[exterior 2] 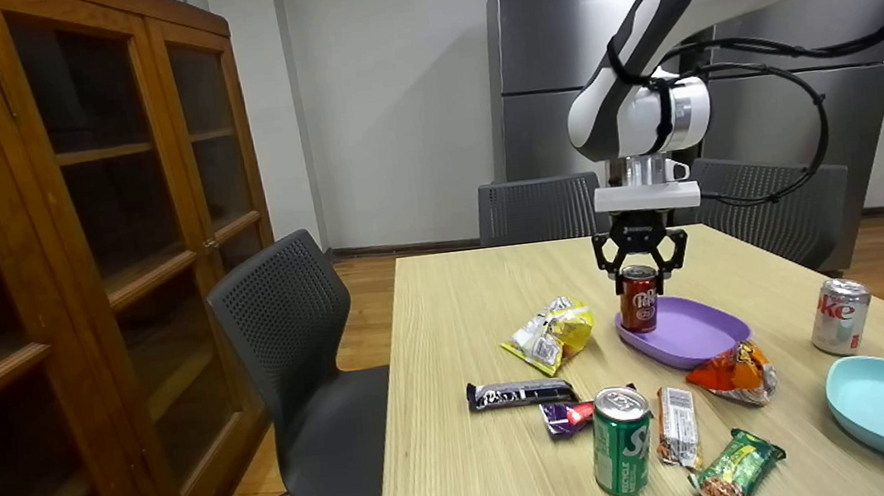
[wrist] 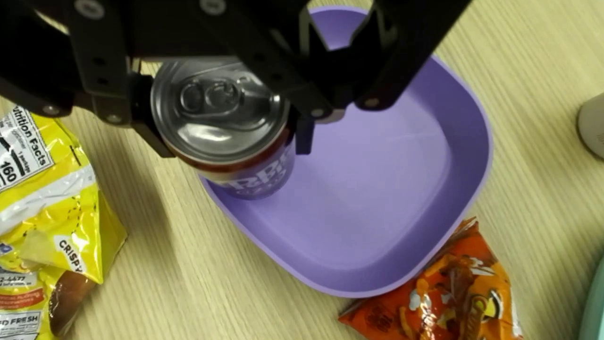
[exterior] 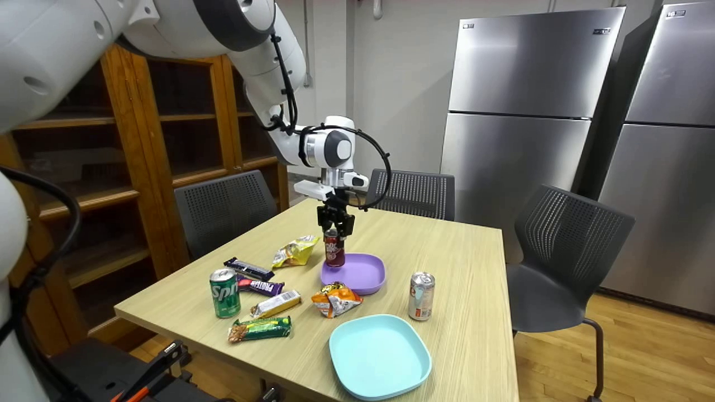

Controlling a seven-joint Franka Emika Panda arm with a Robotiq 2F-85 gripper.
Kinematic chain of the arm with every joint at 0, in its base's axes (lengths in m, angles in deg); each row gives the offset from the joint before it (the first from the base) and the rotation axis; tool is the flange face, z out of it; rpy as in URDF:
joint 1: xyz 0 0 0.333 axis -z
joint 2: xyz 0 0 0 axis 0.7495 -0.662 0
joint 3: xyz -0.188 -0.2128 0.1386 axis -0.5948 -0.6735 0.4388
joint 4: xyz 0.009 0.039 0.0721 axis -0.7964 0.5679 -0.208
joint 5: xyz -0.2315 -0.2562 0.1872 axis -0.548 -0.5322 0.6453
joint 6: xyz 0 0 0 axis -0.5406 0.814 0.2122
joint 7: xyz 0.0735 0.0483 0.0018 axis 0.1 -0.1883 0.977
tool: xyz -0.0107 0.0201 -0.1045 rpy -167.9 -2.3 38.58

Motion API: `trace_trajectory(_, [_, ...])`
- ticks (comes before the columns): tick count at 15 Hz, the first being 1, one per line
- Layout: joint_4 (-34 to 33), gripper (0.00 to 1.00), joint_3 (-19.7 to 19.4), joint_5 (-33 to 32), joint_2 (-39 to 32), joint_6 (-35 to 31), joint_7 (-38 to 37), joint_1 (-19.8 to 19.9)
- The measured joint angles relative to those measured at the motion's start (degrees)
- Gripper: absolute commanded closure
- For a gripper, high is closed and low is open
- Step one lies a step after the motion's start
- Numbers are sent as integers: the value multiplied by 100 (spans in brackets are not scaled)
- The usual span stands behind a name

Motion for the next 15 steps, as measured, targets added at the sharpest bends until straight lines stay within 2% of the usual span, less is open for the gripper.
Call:
trace_trajectory(7, [-259, 62, -1, 44, -229, 0, -127, 29])
trace_trajectory(8, [-271, 12, -1, 46, -239, 0, -133, 35])
trace_trajectory(9, [-281, 10, -1, 48, -247, 0, -141, 40])
trace_trajectory(11, [-296, 0, -2, 49, -255, 1, -157, 43])
trace_trajectory(15, [-323, 0, -2, 49, -209, 21, -158, 41])
